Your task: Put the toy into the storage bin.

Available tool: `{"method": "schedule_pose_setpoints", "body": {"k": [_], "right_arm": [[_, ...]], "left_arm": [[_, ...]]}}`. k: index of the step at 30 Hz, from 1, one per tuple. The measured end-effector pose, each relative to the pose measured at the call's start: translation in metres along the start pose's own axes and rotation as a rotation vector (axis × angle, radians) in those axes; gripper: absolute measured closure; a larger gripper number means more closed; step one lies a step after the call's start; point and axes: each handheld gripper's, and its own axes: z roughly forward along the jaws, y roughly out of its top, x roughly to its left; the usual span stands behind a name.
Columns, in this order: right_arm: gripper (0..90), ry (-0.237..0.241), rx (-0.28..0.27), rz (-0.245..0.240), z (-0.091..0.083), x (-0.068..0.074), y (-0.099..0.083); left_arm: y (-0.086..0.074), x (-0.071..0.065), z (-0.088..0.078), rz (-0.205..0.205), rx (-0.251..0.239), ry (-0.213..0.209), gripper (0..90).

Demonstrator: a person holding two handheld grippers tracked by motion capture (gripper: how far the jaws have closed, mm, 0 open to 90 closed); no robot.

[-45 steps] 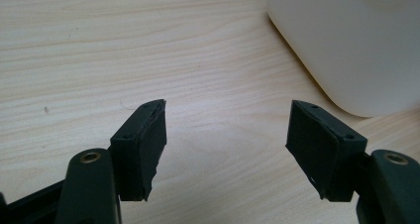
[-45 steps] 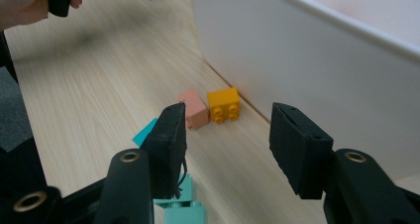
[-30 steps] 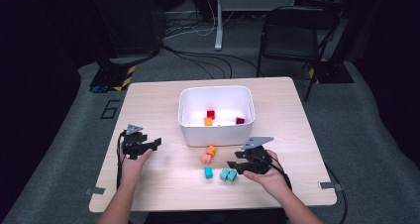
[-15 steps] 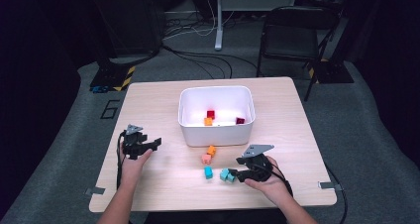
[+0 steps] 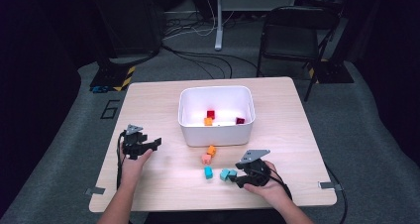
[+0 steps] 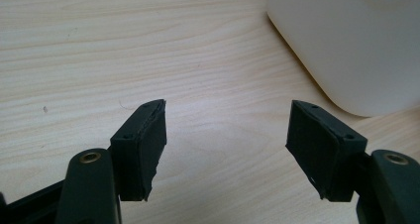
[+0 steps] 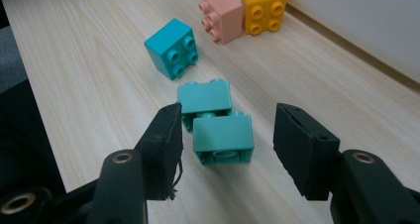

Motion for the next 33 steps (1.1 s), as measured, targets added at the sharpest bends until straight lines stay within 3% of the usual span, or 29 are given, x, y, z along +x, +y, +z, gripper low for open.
{"method": "schedule_pose_setpoints", "body": {"k": [6, 13, 33], "right_arm": [[47.0, 0.008, 0.032, -0.009, 0.007, 0.001, -0.003], [57.9, 0.004, 0.046, 0.008, 0.008, -0.003, -0.005], [58.7, -0.011, 0.012, -0.01, -0.009, -0.005, 0.014]], "left_arm": [[0.0, 0.0, 0.0, -0.001, -0.004, 0.002, 31.4], [0.0, 0.0, 0.0, -0.002, -0.003, 0.002, 31.4], [0.0, 0.0, 0.001, 0.001, -0.003, 0.003, 31.3]]}}
